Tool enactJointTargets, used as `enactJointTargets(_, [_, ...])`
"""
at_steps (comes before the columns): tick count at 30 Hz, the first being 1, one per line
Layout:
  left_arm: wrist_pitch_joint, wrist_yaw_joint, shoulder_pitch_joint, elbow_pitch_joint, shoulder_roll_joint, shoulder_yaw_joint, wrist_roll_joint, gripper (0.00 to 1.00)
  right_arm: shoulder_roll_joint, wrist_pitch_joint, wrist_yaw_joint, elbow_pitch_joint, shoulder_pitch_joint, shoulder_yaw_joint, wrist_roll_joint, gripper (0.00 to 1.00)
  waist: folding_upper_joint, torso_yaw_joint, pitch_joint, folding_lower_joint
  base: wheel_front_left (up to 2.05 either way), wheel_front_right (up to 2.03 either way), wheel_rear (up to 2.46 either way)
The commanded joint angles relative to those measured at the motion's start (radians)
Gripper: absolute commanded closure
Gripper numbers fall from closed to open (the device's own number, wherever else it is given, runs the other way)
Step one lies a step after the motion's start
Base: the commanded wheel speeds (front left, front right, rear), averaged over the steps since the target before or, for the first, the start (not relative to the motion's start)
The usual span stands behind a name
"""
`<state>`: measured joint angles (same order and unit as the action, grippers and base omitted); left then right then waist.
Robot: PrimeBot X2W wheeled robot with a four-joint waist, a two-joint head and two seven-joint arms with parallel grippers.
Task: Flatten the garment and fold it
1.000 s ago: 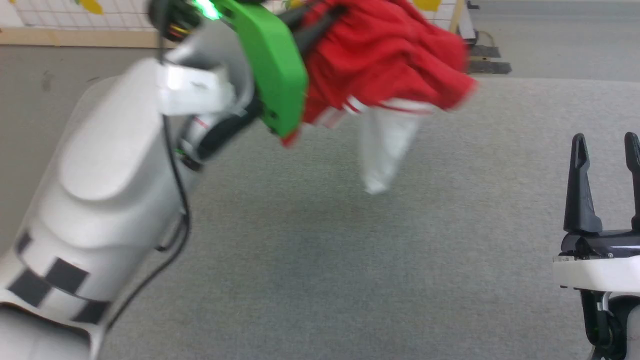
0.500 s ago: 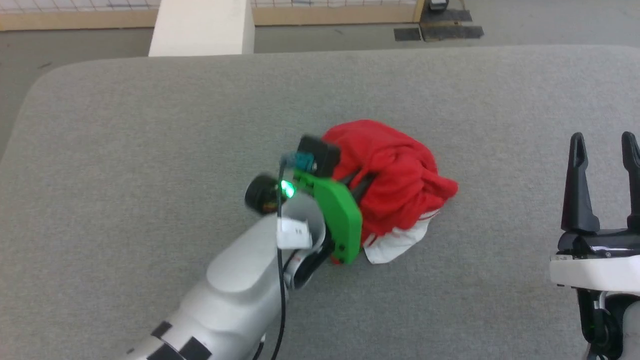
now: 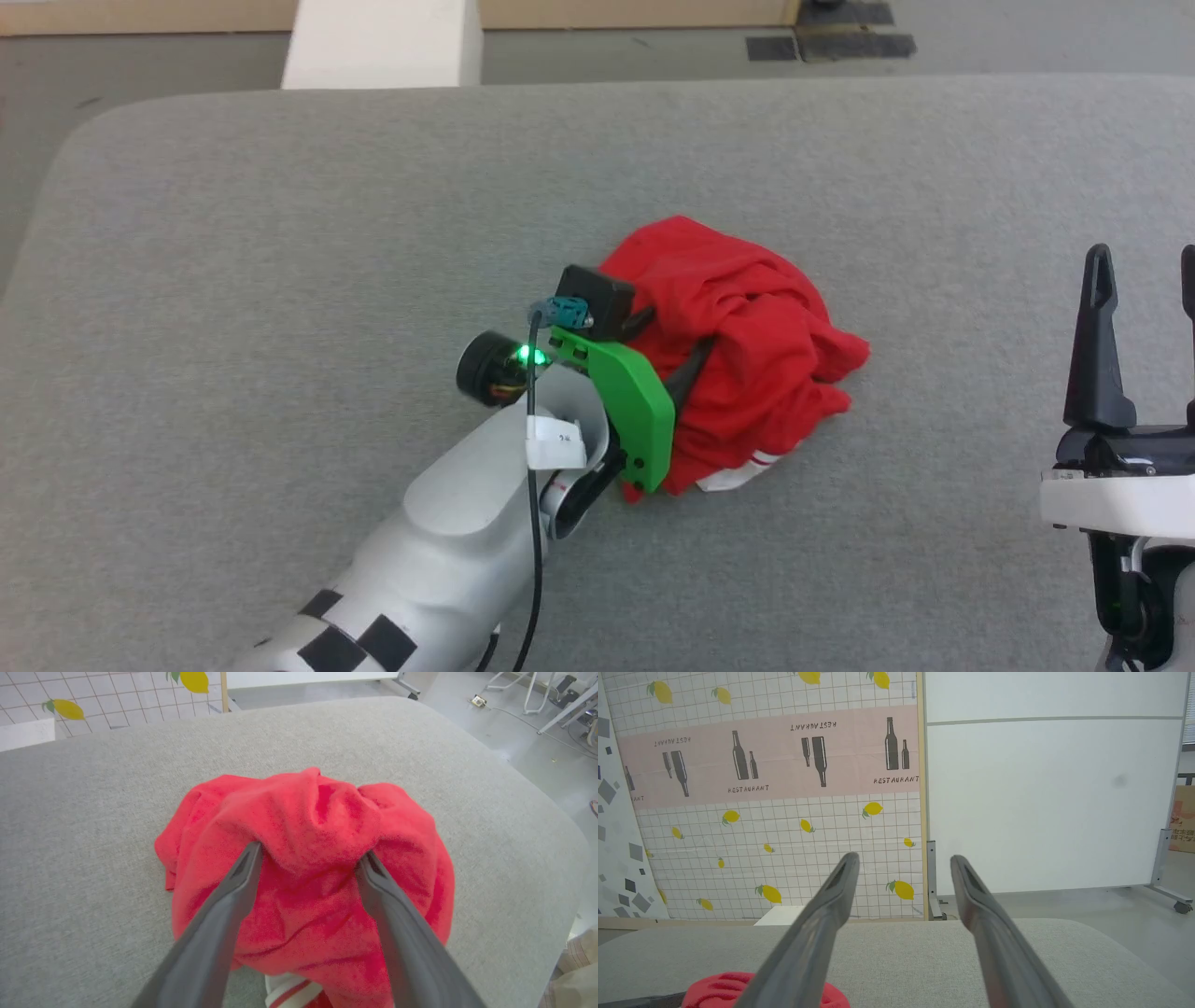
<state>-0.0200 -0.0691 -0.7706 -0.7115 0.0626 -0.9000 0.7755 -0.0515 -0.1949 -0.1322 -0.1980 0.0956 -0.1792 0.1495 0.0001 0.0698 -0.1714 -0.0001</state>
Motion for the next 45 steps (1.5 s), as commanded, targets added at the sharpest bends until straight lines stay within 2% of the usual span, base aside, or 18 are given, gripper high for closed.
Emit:
enactJointTargets(1, [-0.021,0.0,-0.017,0.015,-0.003,0.001,-0.004,0.0,0.001,-0.001,0.002,-0.001,0.006,-0.001,-0.002,0.0,-0.0001,-0.026,0.025,0.0001,0.0,0.0,0.0])
enactJointTargets(3, [-0.053,0.01,-0.015,0.043,0.011,0.009,-0.012,0.0,0.001,0.002,0.002,-0.003,0.003,0.0,-0.003,0.0,-0.0001,-0.036,0.037,0.0001,0.0,0.0,0.0])
enactJointTargets(6, [-0.116,0.051,0.011,0.109,0.048,0.034,-0.023,0.0,0.001,0.007,0.002,-0.007,-0.005,-0.004,-0.004,0.0,-0.0001,-0.051,0.051,0.0001,0.0,0.0,0.0])
enactJointTargets(11, [-0.22,0.148,0.138,0.295,0.148,0.112,-0.038,0.0,0.001,0.014,0.002,-0.01,-0.022,-0.003,-0.005,0.0,-0.0001,-0.064,0.061,0.0001,0.0,0.0,0.0])
enactJointTargets(16, [-0.24,0.239,0.327,0.522,0.24,0.21,-0.089,0.0,0.001,0.025,0.002,-0.015,-0.052,-0.006,-0.009,0.0,-0.0001,-0.072,0.059,0.0001,0.0,0.0,0.0])
enactJointTargets(19, [-0.241,0.286,0.476,0.69,0.25,0.336,-0.159,0.0,0.001,0.031,0.002,-0.019,-0.079,-0.006,-0.005,0.0,-0.0001,-0.075,0.058,0.0001,0.0,0.0,0.0])
enactJointTargets(21, [-0.241,0.301,0.577,0.77,0.236,0.402,-0.203,0.0,0.001,0.034,0.002,-0.02,-0.099,-0.011,-0.002,0.0,-0.0001,-0.081,0.061,0.0001,0.0,0.0,0.0])
enactJointTargets(27, [-0.242,0.28,0.801,0.85,0.182,0.534,-0.324,0.0,0.001,0.038,0.002,0.003,-0.156,-0.004,0.013,0.0,-0.0001,-0.095,0.074,0.0001,0.0,0.0,0.0])
enactJointTargets(36, [-0.242,0.193,0.865,0.835,0.084,0.627,-0.413,0.0,0.001,0.076,0.002,0.024,-0.14,0.039,0.011,0.0,-0.0001,-0.118,0.083,0.0001,0.0,0.0,0.0])
enactJointTargets(40, [-0.242,0.158,0.859,0.82,0.056,0.646,-0.441,0.0,-0.001,0.177,0.002,0.024,-0.089,0.109,-0.038,0.0,-0.0001,-0.133,0.071,0.0001,0.0,0.0,0.0])
enactJointTargets(45, [-0.242,0.123,0.846,0.796,0.025,0.66,-0.458,0.0,-0.065,0.35,0.002,0.07,-0.022,0.19,-0.046,0.0,-0.0001,-0.156,0.039,0.0001,0.0,0.0,0.0])
